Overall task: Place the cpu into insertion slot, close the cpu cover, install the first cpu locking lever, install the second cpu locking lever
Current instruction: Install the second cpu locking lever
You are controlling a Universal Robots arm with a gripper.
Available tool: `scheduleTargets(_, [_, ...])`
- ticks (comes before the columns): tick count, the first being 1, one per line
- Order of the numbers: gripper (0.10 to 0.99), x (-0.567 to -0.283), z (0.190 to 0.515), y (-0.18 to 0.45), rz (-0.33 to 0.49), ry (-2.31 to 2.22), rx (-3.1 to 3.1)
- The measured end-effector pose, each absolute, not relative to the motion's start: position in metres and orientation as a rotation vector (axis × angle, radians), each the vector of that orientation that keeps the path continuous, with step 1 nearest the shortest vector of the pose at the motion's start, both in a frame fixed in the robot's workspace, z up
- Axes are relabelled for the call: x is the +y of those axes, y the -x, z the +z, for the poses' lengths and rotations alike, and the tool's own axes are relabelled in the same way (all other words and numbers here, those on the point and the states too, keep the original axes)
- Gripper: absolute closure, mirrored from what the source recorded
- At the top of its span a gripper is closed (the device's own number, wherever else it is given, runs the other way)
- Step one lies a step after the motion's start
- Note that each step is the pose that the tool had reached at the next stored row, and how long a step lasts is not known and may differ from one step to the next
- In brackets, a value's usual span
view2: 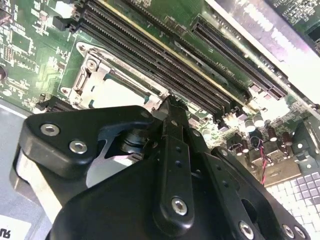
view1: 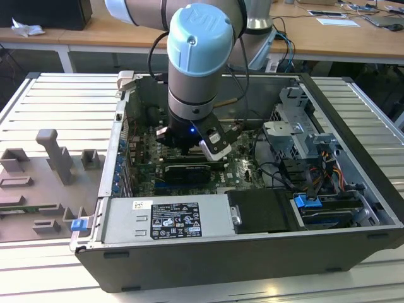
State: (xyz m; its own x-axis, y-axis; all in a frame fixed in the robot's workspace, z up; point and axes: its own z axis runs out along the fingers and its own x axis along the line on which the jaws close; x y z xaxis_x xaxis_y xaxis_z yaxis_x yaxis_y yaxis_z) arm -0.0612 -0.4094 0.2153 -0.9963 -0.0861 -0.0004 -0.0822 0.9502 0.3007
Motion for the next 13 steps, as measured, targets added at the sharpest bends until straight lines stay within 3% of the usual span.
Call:
scheduleTargets(3, [0.98,-0.411,0.215,0.067,-0.532,-0.134,-3.082])
scheduleTargets(13, [0.98,-0.42,0.208,0.068,-0.592,-0.118,-3.075])
